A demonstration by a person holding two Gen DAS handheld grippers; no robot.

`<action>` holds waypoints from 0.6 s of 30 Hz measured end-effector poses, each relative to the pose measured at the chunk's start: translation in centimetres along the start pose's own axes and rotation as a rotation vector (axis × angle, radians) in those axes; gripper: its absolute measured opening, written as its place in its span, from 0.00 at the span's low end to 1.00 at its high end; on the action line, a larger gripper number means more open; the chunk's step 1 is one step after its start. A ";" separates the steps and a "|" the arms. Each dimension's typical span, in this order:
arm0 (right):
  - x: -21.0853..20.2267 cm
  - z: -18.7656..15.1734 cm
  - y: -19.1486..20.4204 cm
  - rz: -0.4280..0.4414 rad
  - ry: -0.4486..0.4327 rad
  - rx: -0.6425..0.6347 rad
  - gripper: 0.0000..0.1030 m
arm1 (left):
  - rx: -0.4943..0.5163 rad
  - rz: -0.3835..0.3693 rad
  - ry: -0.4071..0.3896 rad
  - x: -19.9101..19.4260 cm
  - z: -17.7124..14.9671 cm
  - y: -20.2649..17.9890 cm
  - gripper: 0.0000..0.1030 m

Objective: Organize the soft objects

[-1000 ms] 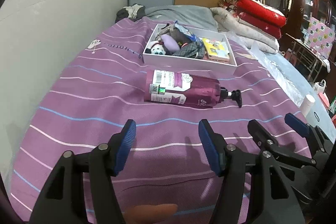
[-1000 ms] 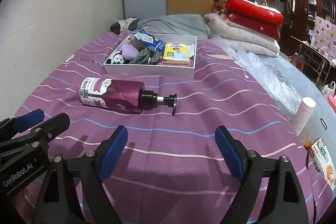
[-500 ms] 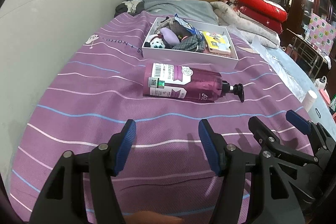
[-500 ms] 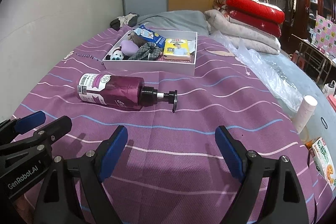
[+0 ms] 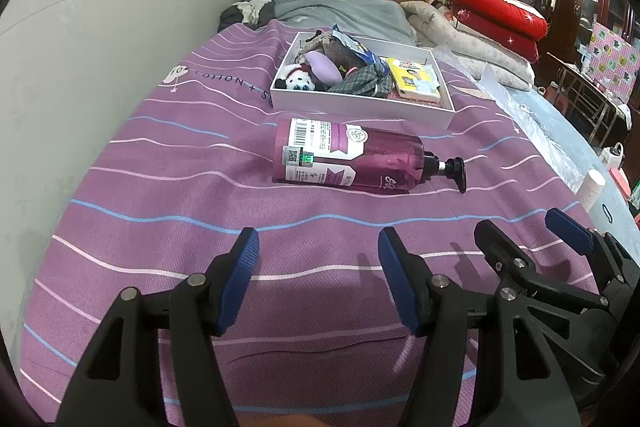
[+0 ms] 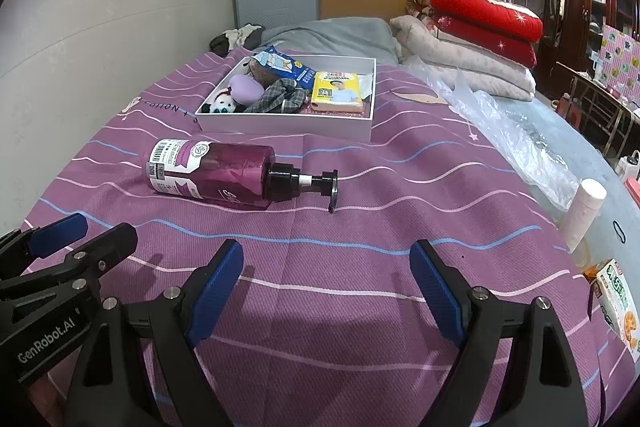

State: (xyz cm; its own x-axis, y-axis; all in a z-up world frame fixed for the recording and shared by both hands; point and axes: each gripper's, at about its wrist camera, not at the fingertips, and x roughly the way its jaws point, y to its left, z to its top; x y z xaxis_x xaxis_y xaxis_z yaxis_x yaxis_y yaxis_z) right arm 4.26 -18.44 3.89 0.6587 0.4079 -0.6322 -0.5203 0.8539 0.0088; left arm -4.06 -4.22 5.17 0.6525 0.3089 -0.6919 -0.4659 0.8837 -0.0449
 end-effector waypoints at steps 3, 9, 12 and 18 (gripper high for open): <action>0.1 0.0 -0.1 0.003 0.002 0.004 0.84 | 0.001 -0.001 -0.001 0.0 0.0 0.0 0.61; 0.0 0.0 -0.1 0.004 0.003 0.008 0.84 | 0.007 0.001 -0.004 0.0 0.0 -0.1 0.61; 0.1 0.0 -0.2 0.006 0.006 0.010 0.84 | 0.008 0.000 -0.002 0.0 -0.1 -0.1 0.61; 0.2 0.0 -0.3 0.010 0.013 0.015 0.84 | 0.017 -0.004 -0.001 0.0 0.0 -0.2 0.61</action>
State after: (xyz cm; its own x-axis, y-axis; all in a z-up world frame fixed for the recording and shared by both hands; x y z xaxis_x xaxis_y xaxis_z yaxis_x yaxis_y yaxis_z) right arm 4.56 -18.57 3.74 0.6463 0.4119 -0.6424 -0.5183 0.8548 0.0266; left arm -4.01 -4.39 5.18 0.6553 0.3057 -0.6908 -0.4527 0.8910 -0.0352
